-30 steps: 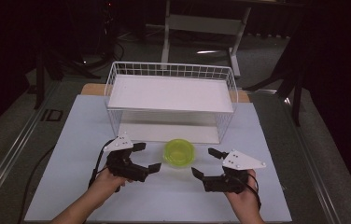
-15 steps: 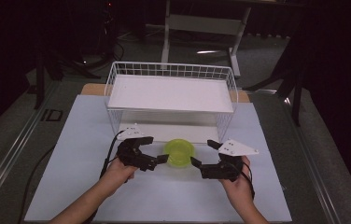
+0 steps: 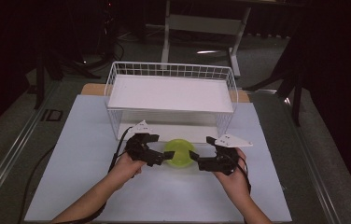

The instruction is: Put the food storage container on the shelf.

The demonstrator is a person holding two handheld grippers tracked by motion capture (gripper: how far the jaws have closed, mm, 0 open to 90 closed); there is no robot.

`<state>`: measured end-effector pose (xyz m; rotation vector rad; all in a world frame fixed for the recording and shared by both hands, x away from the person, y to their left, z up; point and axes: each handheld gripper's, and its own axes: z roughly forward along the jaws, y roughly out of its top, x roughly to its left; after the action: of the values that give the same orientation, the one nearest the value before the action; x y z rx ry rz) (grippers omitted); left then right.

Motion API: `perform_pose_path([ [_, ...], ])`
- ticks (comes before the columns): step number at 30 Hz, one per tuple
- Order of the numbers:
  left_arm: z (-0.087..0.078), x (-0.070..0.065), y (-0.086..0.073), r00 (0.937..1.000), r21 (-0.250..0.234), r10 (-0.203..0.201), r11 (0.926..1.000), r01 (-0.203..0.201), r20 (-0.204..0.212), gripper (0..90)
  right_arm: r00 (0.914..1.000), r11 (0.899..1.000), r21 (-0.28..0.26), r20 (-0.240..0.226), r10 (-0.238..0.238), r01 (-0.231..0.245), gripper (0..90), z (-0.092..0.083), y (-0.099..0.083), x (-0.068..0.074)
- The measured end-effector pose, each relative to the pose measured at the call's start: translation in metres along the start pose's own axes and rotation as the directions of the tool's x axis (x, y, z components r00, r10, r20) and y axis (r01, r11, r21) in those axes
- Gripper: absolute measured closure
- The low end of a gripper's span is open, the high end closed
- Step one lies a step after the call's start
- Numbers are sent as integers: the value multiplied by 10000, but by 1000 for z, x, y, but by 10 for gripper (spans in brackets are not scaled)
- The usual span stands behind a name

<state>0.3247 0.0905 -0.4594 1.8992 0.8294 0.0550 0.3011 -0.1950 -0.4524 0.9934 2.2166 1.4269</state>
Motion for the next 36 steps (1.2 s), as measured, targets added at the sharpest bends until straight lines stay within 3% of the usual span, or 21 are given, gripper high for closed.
perform_pose_path([
  [7, 3, 10, 0, 9993, 10, -252, 9997, 252, -293, 40, 9979, 9969, 442, 21, 649, -650, 147, 15, -6, -10],
  [12, 7, 16, -3, 9982, -79, -449, 9990, 446, -400, 88, 9968, 9944, 693, 30, 797, -797, 160, 21, -8, -13],
  [18, 16, 22, -7, 9952, 460, -884, 9948, 904, -430, 170, 9931, 9886, 942, 61, 1175, -1176, 224, 26, -12, -16],
  [21, 20, 24, -11, 9902, 757, -1313, 9880, 1347, -484, 205, 9917, 9860, 1057, 71, 1287, -1287, 234, 28, -14, -16],
  [22, 21, 23, -12, 9884, 779, -1338, 9872, 1393, -711, 205, 9909, 9843, 1140, 70, 1347, -1346, 237, 30, -16, -17],
  [26, 21, 24, -16, 9842, 860, -1594, 9824, 1658, -766, 247, 9828, 9740, 1336, 36, 1844, -1832, 291, 33, -22, -20],
  [29, 24, 26, -20, 9790, 1073, -1819, 9756, 1914, -925, 289, 9822, 9716, 1456, 82, 1875, -1867, 308, 33, -23, -20],
  [36, 30, 26, -26, 9733, 1454, -2151, 9635, 2249, -804, 416, 9817, 9652, 1815, 73, 1903, -1885, 378, 36, -25, -15],
])
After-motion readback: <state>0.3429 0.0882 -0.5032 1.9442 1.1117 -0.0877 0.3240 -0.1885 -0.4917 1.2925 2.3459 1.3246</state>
